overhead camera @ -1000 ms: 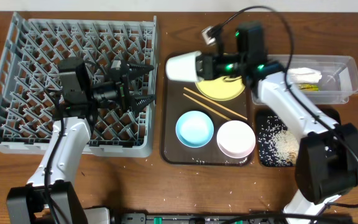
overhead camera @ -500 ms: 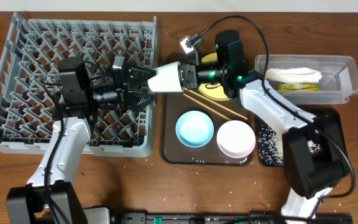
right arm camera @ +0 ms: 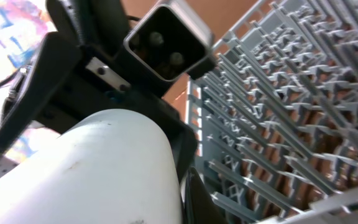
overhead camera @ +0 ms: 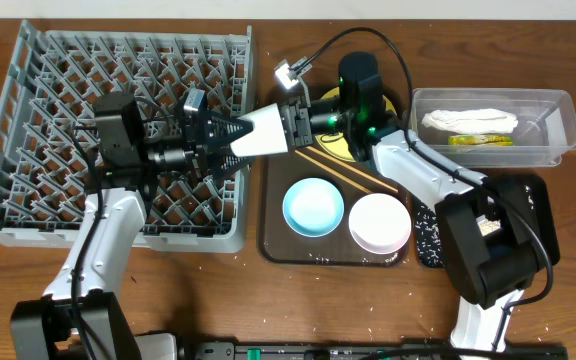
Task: Sort waste into correct bins and load items into the dishwasher
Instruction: 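Move the cup toward the left gripper over the rack, then grasp the cup with the left gripper and release the right gripper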
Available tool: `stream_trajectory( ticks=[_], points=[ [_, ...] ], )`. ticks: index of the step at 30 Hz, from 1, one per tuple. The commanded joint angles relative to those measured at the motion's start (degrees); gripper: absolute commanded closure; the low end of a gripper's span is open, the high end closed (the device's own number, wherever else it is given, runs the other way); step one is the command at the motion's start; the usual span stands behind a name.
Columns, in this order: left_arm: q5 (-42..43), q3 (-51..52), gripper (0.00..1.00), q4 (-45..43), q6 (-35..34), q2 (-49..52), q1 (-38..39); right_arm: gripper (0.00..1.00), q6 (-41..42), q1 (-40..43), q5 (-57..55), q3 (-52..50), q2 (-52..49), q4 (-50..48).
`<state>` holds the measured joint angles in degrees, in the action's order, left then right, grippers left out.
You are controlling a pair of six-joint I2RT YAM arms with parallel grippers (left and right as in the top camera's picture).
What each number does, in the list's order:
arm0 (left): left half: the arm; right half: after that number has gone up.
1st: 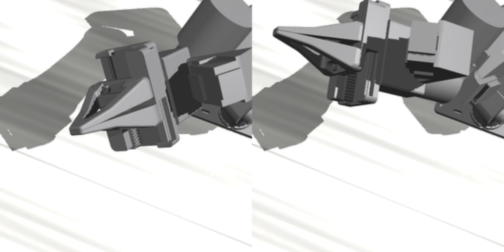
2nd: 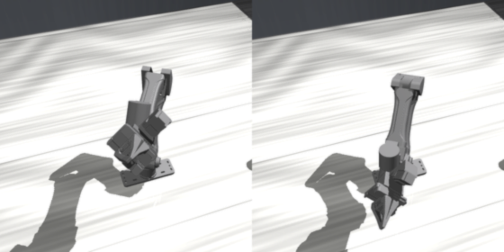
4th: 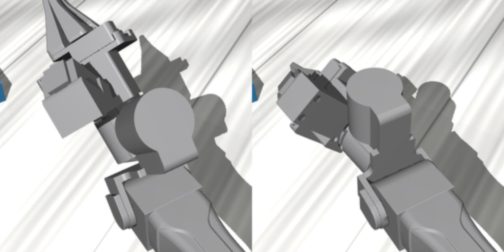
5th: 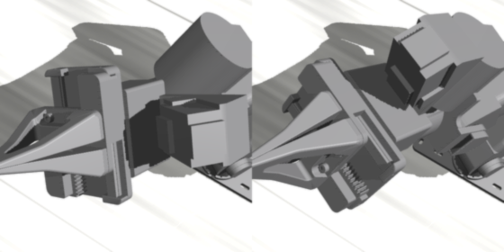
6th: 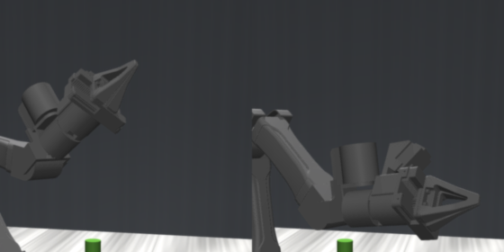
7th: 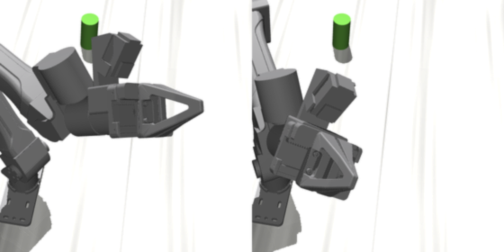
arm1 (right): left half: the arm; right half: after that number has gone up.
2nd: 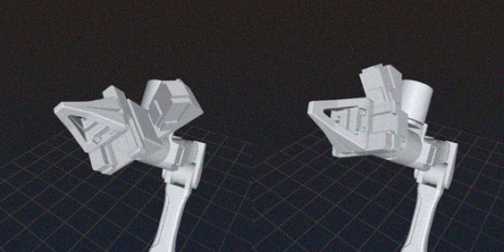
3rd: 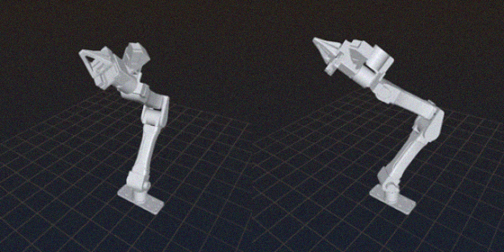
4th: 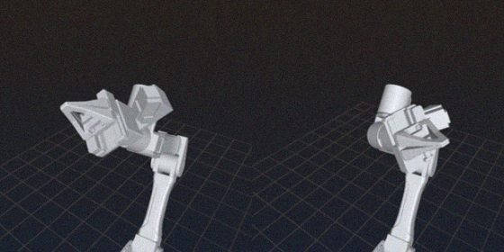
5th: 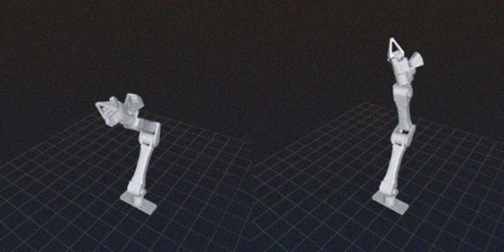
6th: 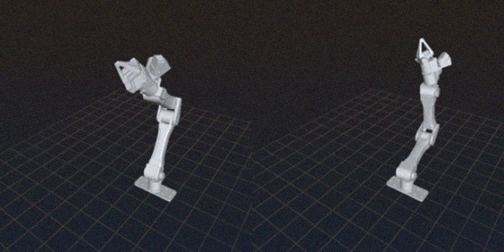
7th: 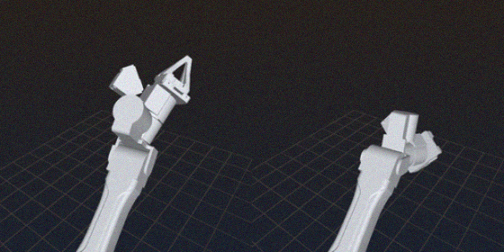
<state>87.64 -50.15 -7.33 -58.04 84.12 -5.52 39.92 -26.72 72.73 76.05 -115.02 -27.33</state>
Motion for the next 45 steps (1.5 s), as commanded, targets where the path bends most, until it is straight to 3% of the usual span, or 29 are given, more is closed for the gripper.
stream_trajectory(
  ticks=[1, 6, 20, 26, 31, 34, 45],
  points=[
    [1.92, -0.92, 0.11, -0.09, 2.12, 0.22, -0.20, 0.99, 2.71, -0.48, 3.30, -0.09, -0.39, -0.74],
    [1.92, -0.92, 0.11, -0.09, 2.10, 0.22, -0.20, 0.99, 1.49, -1.03, 4.50, -0.09, -0.42, 0.52],
    [1.92, -0.92, 0.41, -0.09, 2.08, 0.22, -0.20, 0.96, 1.16, -1.11, 3.17, -0.09, -0.42, 1.64],
    [1.97, -0.92, 0.57, -0.09, 2.08, 0.22, -0.20, 0.55, 1.16, -0.85, 2.12, -0.09, -0.42, 1.36],
    [2.40, -0.92, 0.64, -0.11, 2.08, 0.22, -0.79, 0.27, 1.16, 1.90, 2.38, -0.09, -0.42, 1.42],
    [2.40, -0.92, 0.66, -0.17, 2.12, 0.22, -2.23, 0.01, 0.83, 5.01, 2.29, -0.09, -0.42, 1.42],
    [-2.97, -0.92, 0.69, -7.39, 2.08, 0.22, -10.16, 0.01, -9.11, 9.64, -3.23, -0.09, -0.26, 12.70]
  ],
)
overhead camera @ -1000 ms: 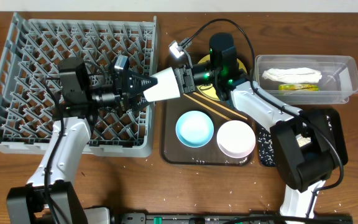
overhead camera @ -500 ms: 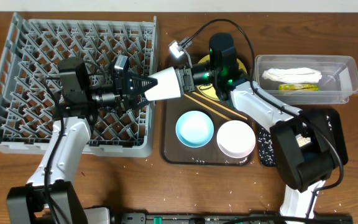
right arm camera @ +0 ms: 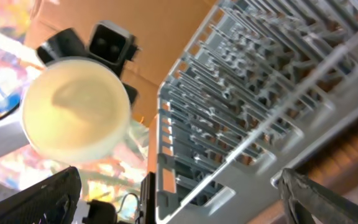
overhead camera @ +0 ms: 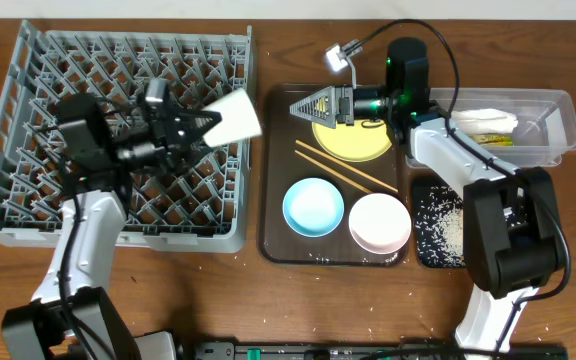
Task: Sort waste into correct bins and load items into the dishwasher
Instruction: 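Grasp the cup with the left gripper and release the right gripper, then lower the cup into the dish rack with the left gripper and release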
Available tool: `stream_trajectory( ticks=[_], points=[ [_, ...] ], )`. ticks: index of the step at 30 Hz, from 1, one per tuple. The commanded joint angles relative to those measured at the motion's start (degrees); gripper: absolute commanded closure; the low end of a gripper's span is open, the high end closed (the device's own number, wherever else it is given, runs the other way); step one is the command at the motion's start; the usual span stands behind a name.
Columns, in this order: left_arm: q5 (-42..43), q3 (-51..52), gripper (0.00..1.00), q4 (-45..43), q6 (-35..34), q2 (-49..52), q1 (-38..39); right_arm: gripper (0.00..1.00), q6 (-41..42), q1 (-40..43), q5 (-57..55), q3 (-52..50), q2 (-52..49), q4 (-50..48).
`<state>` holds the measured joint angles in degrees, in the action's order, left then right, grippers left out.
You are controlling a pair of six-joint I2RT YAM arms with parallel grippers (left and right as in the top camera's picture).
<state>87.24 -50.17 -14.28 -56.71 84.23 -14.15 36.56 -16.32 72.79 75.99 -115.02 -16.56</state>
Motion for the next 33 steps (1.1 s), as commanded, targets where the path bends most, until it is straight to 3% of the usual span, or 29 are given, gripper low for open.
stream_trajectory(
  ticks=[1, 9, 13, 17, 20, 25, 33],
  points=[
    [-4.13, -0.90, 0.70, -0.42, 0.79, 0.11, -2.19, 0.01, -7.13, -0.90, -5.18, -0.02, -0.02, 4.11],
    [-17.46, -0.92, 0.73, -0.15, 2.43, -0.39, -2.93, 0.01, -18.34, -1.01, -15.39, 1.16, 5.75, 19.96],
    [-28.06, -1.05, 0.77, 4.39, 4.59, -1.73, -2.91, 0.01, -27.34, -1.88, -26.23, 4.76, 12.20, 35.52],
    [-37.46, -2.80, 0.78, 15.93, 9.94, -4.98, -2.75, 0.01, -33.05, -4.28, -43.10, 9.16, 18.18, 49.44],
    [-45.33, -6.64, 0.78, 30.53, 16.68, -9.11, -2.62, 0.01, -33.88, -5.90, -53.24, 10.86, 21.92, 55.01],
    [-55.87, -13.90, 0.78, 49.81, 20.94, -14.45, 1.01, 0.01, -33.86, -6.14, -55.65, 10.97, 23.93, 56.59],
    [-82.16, -20.41, 0.77, 66.29, 21.07, -15.69, 16.31, 0.01, -33.83, -6.10, -55.63, 10.95, 23.91, 56.74]
  ],
)
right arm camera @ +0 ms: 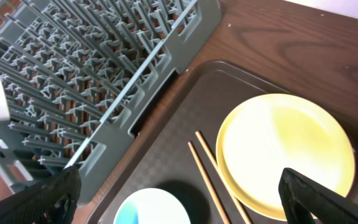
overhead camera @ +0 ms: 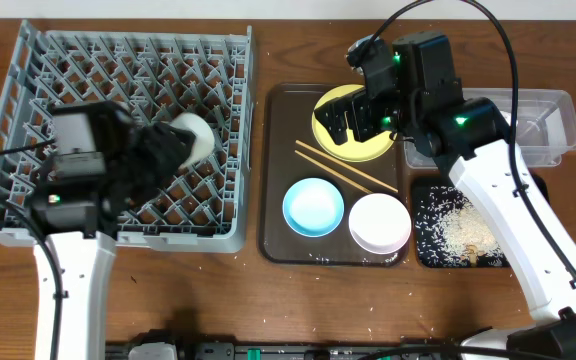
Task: Sort waste into correct bins and load items into the dishwasher
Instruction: 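Lower the cup into the dish rack with the left gripper and release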
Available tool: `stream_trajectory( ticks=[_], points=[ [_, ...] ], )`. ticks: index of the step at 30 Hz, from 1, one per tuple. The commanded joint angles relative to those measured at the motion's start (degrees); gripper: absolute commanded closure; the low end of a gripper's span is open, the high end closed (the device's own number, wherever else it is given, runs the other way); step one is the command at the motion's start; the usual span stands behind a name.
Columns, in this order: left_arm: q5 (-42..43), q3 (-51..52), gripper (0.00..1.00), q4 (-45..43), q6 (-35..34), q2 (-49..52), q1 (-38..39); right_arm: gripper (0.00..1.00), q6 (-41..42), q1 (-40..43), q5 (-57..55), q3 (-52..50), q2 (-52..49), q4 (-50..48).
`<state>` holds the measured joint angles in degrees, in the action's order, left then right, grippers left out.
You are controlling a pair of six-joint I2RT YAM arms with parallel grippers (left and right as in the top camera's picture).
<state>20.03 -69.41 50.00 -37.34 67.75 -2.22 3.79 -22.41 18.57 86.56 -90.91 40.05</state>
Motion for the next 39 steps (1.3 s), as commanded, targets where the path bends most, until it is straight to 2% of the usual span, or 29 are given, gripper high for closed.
stream_trajectory(
  ticks=[1, 5, 14, 30, 34, 39],
  points=[
    [-17.11, -1.18, 0.77, 3.04, 1.51, 1.40, 6.19, 0.01, -1.07, 0.00, -1.40, 0.37, -0.20, 0.24],
    [-20.98, -1.18, 0.77, 5.60, 1.31, 6.05, 10.29, 0.01, -1.07, -0.07, -1.40, 0.37, -0.20, 0.94],
    [-20.44, -1.18, 0.81, 5.35, 1.55, 17.27, 11.10, 0.01, -1.09, -0.07, -1.42, 0.37, -0.20, 2.38],
    [-17.03, -1.18, 0.80, 6.78, 1.73, 21.31, 15.28, 0.01, -1.07, -0.07, -1.42, 0.35, -0.20, 2.40],
    [-17.05, -1.18, 0.65, 6.86, 1.73, 21.31, 15.28, 0.01, -1.07, -0.07, -1.40, 0.33, -0.20, 2.60],
    [-17.07, -1.29, 0.35, 6.73, 1.75, 21.29, 15.26, 0.01, -1.07, -0.07, -1.42, 0.33, -0.20, 3.04]
  ],
)
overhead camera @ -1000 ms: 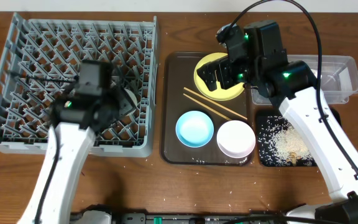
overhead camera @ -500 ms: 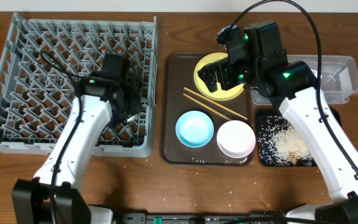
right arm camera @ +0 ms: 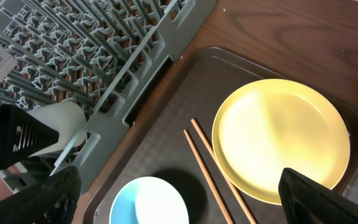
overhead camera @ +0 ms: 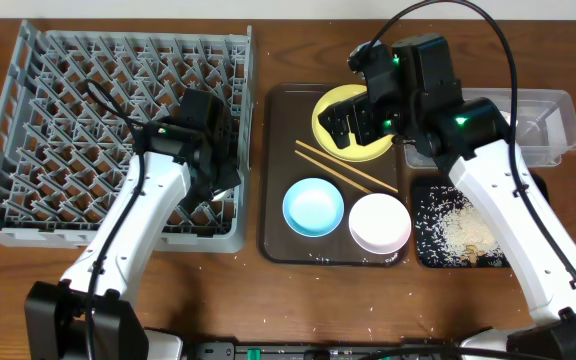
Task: Sort waste into correct bins and load items into the dishwasher
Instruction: 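Lower the cup into the dish rack with the left gripper and release, then reach the left gripper to the light-blue bowl and grasp it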
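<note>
Seen in the right wrist view, a white cup [right arm camera: 64,118] lies tilted among the pegs at the near right corner of the grey dish rack [overhead camera: 68,100]. My left gripper [overhead camera: 211,168] reaches down there, and its black fingers [right arm camera: 17,138] are shut on the cup. From overhead the left wrist hides the cup. My right gripper [right arm camera: 179,202] hangs open and empty above the brown tray [overhead camera: 273,240], over the yellow plate [right arm camera: 281,140], the two chopsticks [right arm camera: 213,168] and the blue bowl [right arm camera: 148,202].
A white bowl [overhead camera: 379,222] sits on the tray beside the blue bowl. At the right stand a clear bin [overhead camera: 543,125] holding waste and a black bin [overhead camera: 458,230] with rice. The rack's right wall [right arm camera: 135,93] borders the tray.
The left arm has swung round, so its wrist now stands over the rack's near right corner. The cup has gone from above the rack down among the pegs. The right gripper has hardly moved.
First both grippers met on the white cup above the rack's right edge. Then the right gripper was off it and back over the tray, with the left holding the cup over the rack. After that the right hung open over the plate; now the cup is down in the rack.
</note>
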Available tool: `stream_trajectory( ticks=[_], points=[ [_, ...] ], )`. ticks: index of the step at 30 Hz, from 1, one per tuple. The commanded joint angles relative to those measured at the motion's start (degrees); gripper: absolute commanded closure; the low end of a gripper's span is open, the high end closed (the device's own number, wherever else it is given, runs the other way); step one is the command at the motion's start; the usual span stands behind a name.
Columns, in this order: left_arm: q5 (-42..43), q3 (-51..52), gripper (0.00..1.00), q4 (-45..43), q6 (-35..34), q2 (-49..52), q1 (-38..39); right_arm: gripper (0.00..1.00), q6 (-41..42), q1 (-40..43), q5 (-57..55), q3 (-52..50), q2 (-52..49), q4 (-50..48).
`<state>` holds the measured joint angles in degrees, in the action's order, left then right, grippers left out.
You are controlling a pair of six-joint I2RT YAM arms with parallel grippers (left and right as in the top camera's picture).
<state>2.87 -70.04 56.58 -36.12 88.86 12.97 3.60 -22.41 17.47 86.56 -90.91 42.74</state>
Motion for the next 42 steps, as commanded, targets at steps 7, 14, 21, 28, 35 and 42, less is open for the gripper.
stream_trajectory(
  ticks=[7, 14, 21, 28, 35, 42],
  points=[
    [0.11, -6.23, 0.14, 1.60, 2.51, 0.17, -0.02, 0.01, -0.87, -0.07, -0.33, 0.33, -0.20, 0.33],
    [2.23, -13.99, 0.14, 3.15, 3.34, 0.07, 0.26, 0.01, -0.87, 0.04, -0.63, 0.33, -0.20, 0.31],
    [6.56, -12.59, 0.15, 2.43, 6.36, 0.35, 7.85, 0.01, 7.06, 5.25, -2.67, 0.33, -0.20, 0.44],
    [6.56, -11.15, 0.15, -2.34, 20.98, 5.25, 15.02, 0.01, 11.82, 11.98, -2.10, 0.35, -0.09, 2.71],
    [6.58, -11.17, 0.15, -6.69, 27.61, 15.93, 15.72, 0.01, 8.48, 15.45, -1.84, 0.39, 6.05, 1.31],
    [6.67, -11.17, 0.17, -7.02, 28.65, 23.56, 15.72, 0.01, 8.09, 17.75, -10.97, 0.39, 16.94, 3.52]
  ],
)
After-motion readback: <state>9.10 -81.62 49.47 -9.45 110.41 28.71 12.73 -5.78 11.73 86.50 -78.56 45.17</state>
